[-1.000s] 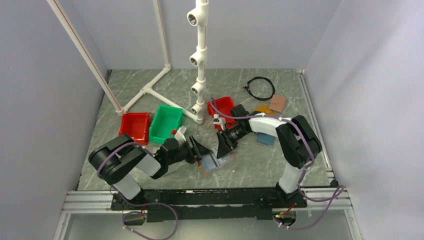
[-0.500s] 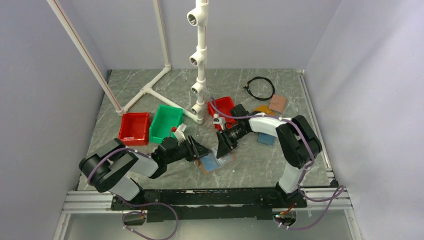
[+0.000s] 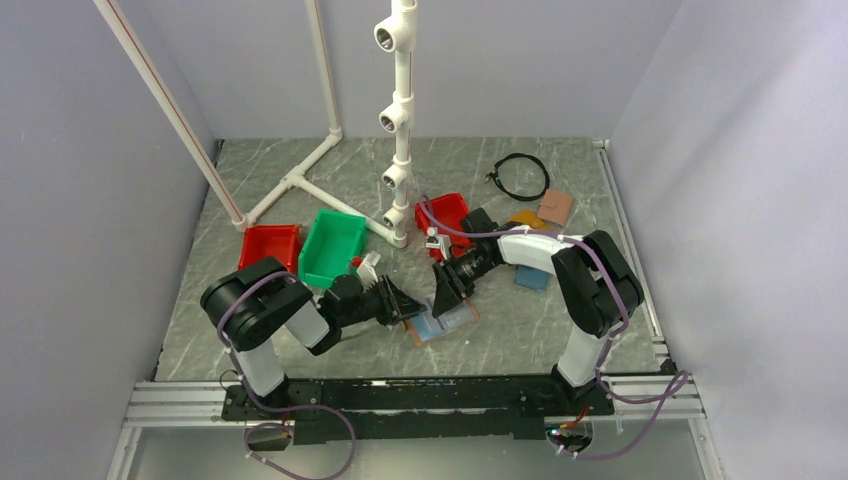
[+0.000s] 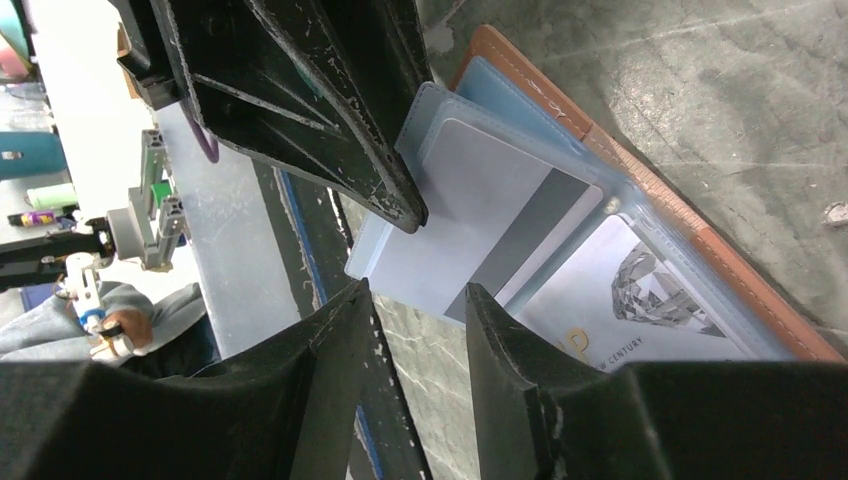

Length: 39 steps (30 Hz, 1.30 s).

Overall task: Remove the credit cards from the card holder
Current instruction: Remove the credit card from the card holder.

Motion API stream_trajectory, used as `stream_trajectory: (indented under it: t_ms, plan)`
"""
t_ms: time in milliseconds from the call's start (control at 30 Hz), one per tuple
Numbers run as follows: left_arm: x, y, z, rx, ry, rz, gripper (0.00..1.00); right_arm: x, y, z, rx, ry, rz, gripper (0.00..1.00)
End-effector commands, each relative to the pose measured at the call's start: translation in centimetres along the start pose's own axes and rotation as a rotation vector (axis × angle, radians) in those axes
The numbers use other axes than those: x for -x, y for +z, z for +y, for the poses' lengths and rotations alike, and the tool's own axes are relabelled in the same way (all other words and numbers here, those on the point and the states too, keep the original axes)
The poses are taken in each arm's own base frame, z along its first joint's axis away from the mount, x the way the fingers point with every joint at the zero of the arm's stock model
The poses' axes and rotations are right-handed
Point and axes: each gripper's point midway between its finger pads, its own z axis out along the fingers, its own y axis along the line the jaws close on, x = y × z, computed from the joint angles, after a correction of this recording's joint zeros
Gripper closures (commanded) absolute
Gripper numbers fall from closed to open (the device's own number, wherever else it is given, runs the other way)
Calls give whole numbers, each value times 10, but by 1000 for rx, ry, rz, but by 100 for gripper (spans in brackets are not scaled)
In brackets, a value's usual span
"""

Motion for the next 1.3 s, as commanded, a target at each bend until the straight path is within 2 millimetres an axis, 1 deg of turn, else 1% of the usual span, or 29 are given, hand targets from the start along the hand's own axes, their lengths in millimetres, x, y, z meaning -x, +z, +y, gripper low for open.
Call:
stream_trajectory:
  t_ms: [0,100,200,400,533,633,767,867,1067,1267]
  plan:
    - [8,5,-28,-124,25,-11,71,14,-5,9,11,-68,-24,56]
    - [8,7,-28,-125,23,-9,67,13,-4,8,-4,-76,-20,55]
    - [9,9,-31,-129,26,-9,64,13,-4,6,-27,-92,-17,51]
    - [14,14,-38,-142,37,-13,64,17,-7,3,-75,-130,-14,47]
    - [15,18,-42,-152,41,-7,64,20,-11,3,-104,-157,-25,43]
    - [16,20,-41,-147,38,-5,64,21,-13,-5,-156,-160,-28,42]
    - [16,22,-39,-146,35,-5,65,21,-14,-17,-220,-144,-17,45]
    - [15,22,-37,-140,34,-4,64,20,-15,-23,-250,-136,-14,50]
    - [15,23,-36,-138,34,-1,61,19,-17,-28,-278,-129,-6,60]
    - [14,26,-33,-139,30,7,58,20,-20,-28,-286,-130,-13,69]
